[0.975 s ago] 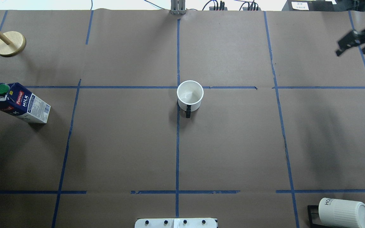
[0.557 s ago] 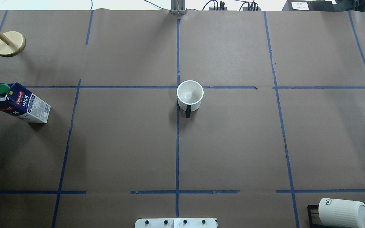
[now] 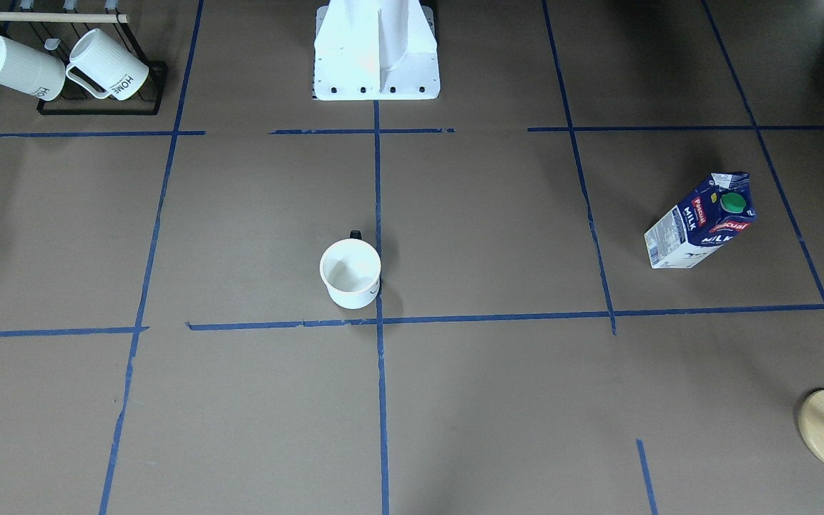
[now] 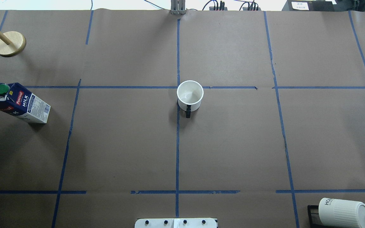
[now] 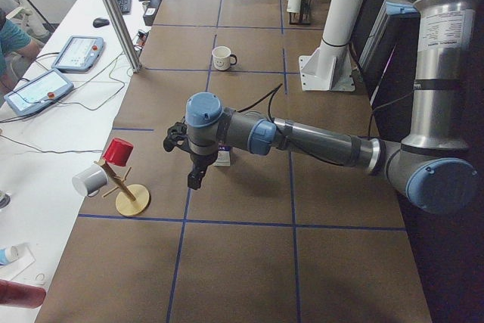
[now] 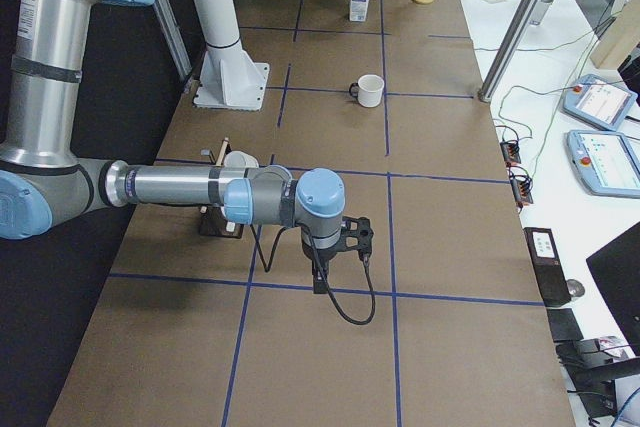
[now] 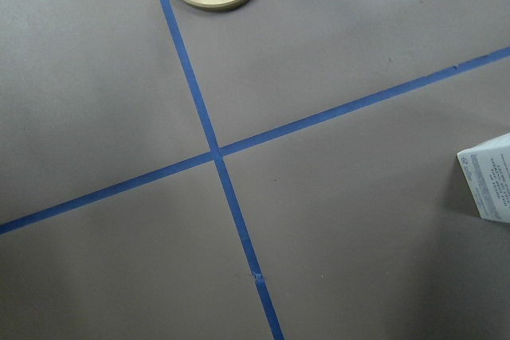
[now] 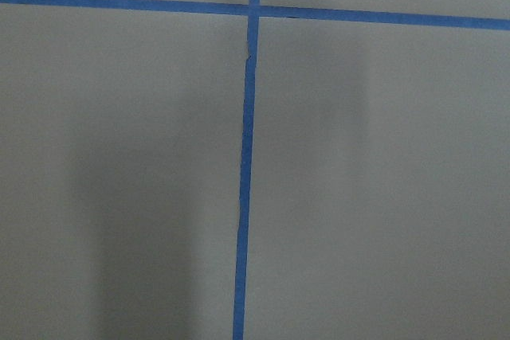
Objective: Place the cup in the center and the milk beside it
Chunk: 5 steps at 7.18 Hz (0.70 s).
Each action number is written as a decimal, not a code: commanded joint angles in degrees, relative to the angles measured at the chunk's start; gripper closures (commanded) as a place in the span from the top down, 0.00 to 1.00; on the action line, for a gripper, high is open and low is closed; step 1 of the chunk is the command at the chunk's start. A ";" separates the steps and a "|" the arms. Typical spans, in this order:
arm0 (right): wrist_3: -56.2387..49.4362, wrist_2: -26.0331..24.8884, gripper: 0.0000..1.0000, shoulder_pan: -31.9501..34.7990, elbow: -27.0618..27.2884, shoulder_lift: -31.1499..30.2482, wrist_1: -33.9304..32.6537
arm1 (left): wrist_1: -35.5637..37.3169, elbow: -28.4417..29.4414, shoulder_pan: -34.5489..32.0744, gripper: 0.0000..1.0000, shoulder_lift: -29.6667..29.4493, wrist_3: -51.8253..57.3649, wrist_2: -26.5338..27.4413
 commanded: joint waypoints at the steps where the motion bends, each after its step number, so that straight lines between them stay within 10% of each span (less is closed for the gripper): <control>1: 0.20 0.29 1.00 0.05 0.45 -0.19 0.09 | 0.15 -2.70 3.21 1.00 -4.23 -16.39 -1.33; 5: 0.20 0.30 1.00 -0.04 0.37 -0.19 0.09 | -3.86 -5.89 16.13 1.00 -4.42 -31.71 4.18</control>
